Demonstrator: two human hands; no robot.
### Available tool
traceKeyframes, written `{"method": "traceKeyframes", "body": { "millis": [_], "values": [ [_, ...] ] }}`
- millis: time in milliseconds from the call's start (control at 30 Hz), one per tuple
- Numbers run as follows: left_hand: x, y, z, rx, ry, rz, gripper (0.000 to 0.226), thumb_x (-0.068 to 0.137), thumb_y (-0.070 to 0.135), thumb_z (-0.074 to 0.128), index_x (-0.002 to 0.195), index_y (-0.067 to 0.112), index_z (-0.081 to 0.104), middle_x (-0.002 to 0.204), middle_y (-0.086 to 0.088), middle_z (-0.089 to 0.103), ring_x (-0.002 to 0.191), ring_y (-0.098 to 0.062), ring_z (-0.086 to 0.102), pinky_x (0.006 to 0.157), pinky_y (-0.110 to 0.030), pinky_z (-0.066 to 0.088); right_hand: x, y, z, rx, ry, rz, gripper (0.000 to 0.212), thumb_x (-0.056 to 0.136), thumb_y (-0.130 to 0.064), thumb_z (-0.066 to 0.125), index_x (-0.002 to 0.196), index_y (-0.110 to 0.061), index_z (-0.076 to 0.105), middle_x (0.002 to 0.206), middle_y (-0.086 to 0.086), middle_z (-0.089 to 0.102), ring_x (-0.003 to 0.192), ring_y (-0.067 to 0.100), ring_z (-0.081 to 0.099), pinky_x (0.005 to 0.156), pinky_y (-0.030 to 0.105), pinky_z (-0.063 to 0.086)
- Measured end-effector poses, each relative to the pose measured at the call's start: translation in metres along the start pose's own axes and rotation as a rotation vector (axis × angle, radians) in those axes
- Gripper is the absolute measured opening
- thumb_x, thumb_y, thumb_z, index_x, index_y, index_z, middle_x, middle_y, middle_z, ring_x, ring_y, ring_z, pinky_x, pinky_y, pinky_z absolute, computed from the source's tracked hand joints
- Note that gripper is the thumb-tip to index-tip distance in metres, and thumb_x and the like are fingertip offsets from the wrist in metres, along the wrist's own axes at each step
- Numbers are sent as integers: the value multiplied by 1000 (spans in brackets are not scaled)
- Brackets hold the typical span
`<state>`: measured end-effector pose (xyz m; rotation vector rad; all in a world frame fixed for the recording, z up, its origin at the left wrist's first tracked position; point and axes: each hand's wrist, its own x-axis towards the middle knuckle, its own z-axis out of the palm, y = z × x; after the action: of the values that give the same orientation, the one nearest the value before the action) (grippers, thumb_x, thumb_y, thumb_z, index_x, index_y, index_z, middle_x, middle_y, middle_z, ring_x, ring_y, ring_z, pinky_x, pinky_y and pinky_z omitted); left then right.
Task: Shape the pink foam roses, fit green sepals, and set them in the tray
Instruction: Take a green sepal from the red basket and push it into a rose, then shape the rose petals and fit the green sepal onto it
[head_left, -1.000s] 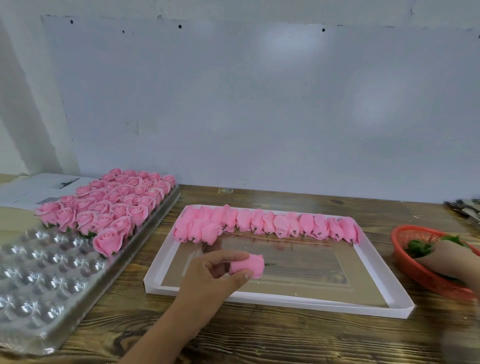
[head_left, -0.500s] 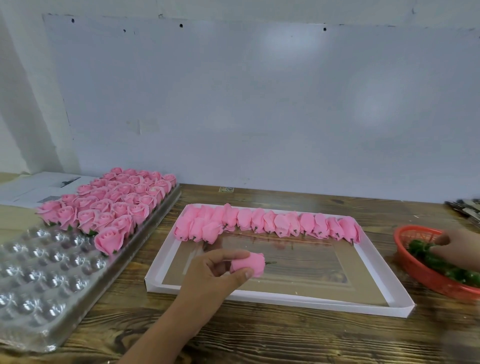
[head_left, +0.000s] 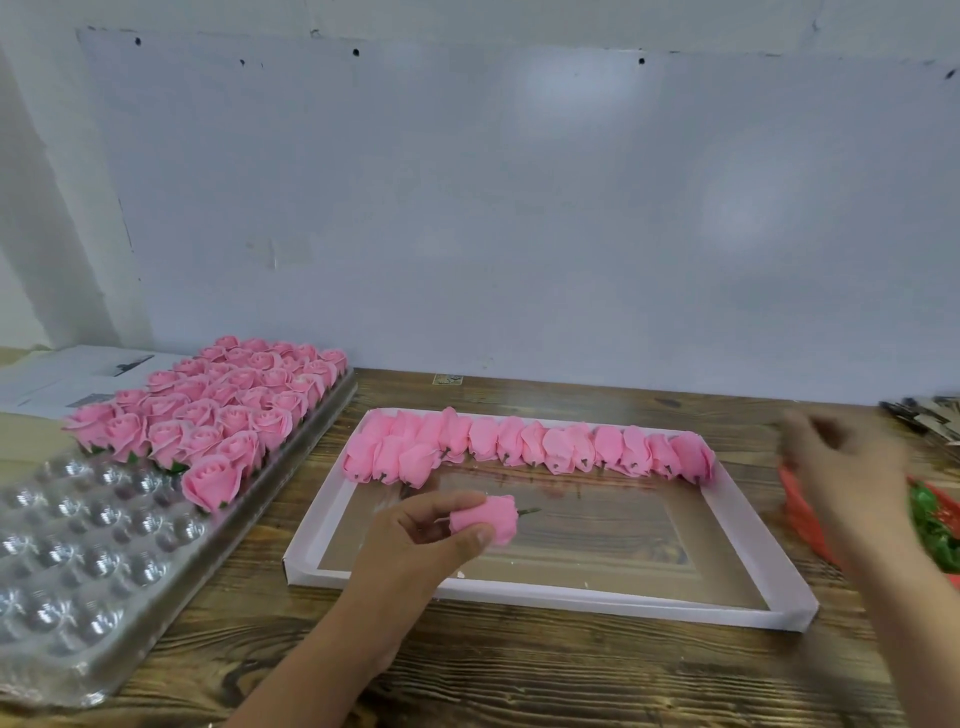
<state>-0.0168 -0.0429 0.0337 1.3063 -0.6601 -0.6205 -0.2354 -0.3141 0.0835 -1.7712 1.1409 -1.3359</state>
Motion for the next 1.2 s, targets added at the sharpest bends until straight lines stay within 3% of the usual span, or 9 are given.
{"method": "traceKeyframes", "body": {
  "millis": [133, 233, 400, 533, 600, 733, 833, 933, 1200],
  "values": [
    [0, 1, -1, -58, 9, -6, 34, 59, 31, 85, 93, 33, 81, 96, -1, 78, 87, -11, 73, 73, -18, 56, -66, -30, 54, 473, -429, 311, 18, 96, -21, 60, 94, -10, 74, 89, 9, 75, 83, 15, 67, 80, 28, 57],
    [1, 0, -2, -50, 36, -6, 32, 62, 28, 85, 93, 33, 81, 96, -2, 78, 87, -11, 72, 72, -18, 56, -102, -38, 87, 689, -570, 444, 20, 93, -13, 60, 106, -1, 70, 96, 18, 75, 86, 20, 70, 74, 21, 59],
    [2, -2, -1, -48, 55, -4, 33, 62, 27, 84, 94, 32, 80, 98, -2, 78, 90, -12, 73, 75, -19, 57, -129, -43, 107, 843, -560, 456, 20, 82, -7, 68, 102, -7, 72, 88, 11, 75, 81, 17, 72, 71, 20, 57],
    [2, -3, 1, -64, 54, 0, 35, 58, 28, 86, 93, 32, 81, 97, -1, 78, 88, -11, 73, 73, -18, 56, -141, -43, 110, 792, -597, 382, 43, 69, -19, 76, 109, -8, 70, 97, 14, 76, 94, 22, 72, 87, 31, 57],
    [1, -4, 1, -57, 48, 0, 35, 59, 28, 86, 94, 31, 81, 97, -1, 78, 89, -12, 73, 73, -19, 56, -145, -42, 112, 744, -604, 350, 39, 69, -20, 78, 107, -13, 72, 101, 12, 76, 100, 24, 71, 92, 35, 53],
    [1, -3, 0, -47, 41, 6, 32, 64, 23, 85, 95, 32, 80, 97, -1, 78, 89, -12, 74, 73, -17, 56, -148, -40, 113, 700, -599, 273, 26, 80, -4, 75, 104, -15, 73, 99, 8, 77, 99, 22, 72, 84, 26, 56],
    [1, -3, 1, -51, 42, -3, 31, 65, 22, 84, 95, 32, 80, 98, -1, 78, 90, -13, 73, 73, -17, 56, -148, -42, 111, 731, -606, 233, 28, 76, -8, 77, 103, -15, 73, 98, 7, 77, 95, 17, 72, 76, 17, 54],
    [1, -3, 1, -47, 46, -9, 30, 66, 21, 84, 95, 30, 80, 98, -1, 78, 90, -13, 73, 73, -18, 56, -149, -43, 111, 728, -600, 184, 38, 66, -20, 78, 103, -14, 73, 98, 6, 77, 96, 16, 72, 77, 17, 54],
    [0, -3, 0, -43, 12, -11, 30, 67, 22, 85, 96, 29, 80, 99, -2, 78, 92, -15, 73, 74, -21, 57, -150, -38, 113, 696, -624, 154, 38, 72, -15, 77, 109, -11, 73, 101, 3, 77, 100, 16, 72, 84, 20, 55]
  ]
}}
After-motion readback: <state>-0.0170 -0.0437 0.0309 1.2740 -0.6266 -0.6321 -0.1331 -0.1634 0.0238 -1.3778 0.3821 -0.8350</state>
